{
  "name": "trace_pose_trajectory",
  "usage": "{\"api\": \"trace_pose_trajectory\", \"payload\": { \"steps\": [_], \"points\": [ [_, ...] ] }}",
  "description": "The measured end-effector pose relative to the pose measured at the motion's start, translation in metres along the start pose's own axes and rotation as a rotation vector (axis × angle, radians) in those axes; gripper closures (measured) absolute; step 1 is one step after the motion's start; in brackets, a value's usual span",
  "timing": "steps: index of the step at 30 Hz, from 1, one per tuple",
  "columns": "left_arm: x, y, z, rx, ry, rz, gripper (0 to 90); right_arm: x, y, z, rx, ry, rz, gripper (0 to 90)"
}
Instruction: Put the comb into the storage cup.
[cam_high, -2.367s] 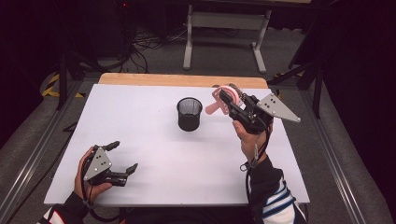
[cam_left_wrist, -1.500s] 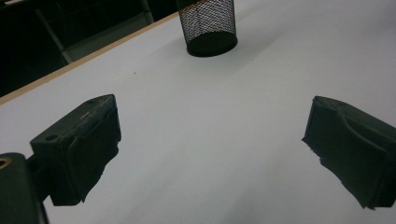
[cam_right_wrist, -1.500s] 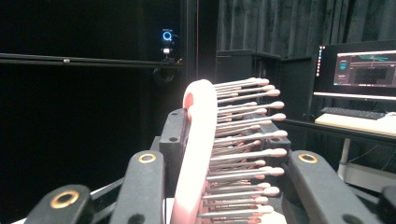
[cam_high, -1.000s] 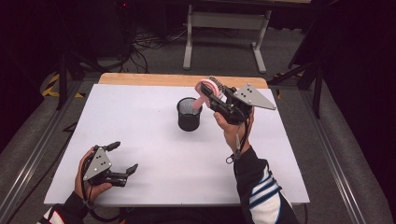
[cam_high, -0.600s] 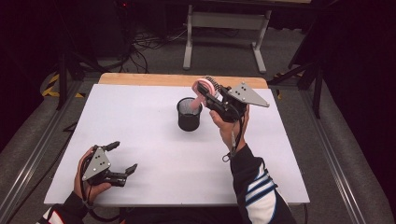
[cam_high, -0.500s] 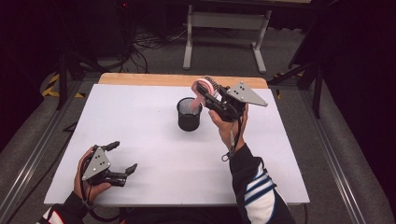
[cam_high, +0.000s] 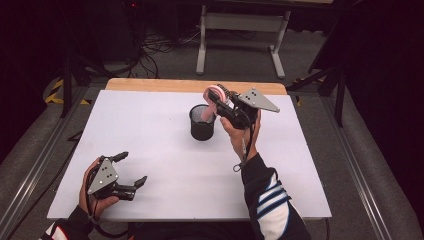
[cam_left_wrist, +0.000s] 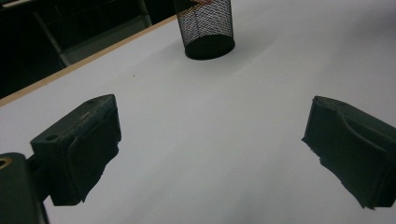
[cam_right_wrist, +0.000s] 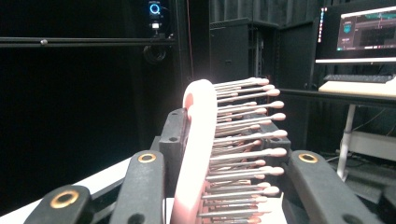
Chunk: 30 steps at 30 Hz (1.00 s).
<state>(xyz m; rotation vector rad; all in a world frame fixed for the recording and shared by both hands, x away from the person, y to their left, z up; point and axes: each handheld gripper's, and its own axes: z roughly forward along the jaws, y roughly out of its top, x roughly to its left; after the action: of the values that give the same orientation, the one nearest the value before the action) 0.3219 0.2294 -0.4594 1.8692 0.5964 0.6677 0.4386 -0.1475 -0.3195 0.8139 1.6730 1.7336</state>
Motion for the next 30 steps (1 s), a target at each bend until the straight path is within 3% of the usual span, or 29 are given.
{"api": "trace_pose_trajectory", "payload": {
  "steps": [30],
  "points": [
    [0.0, -0.001, 0.0, 0.008, -0.005, 0.003, 4.9, -0.007, -0.035, 0.018, 0.07, -0.007, 0.088, 62.9]
  ]
}}
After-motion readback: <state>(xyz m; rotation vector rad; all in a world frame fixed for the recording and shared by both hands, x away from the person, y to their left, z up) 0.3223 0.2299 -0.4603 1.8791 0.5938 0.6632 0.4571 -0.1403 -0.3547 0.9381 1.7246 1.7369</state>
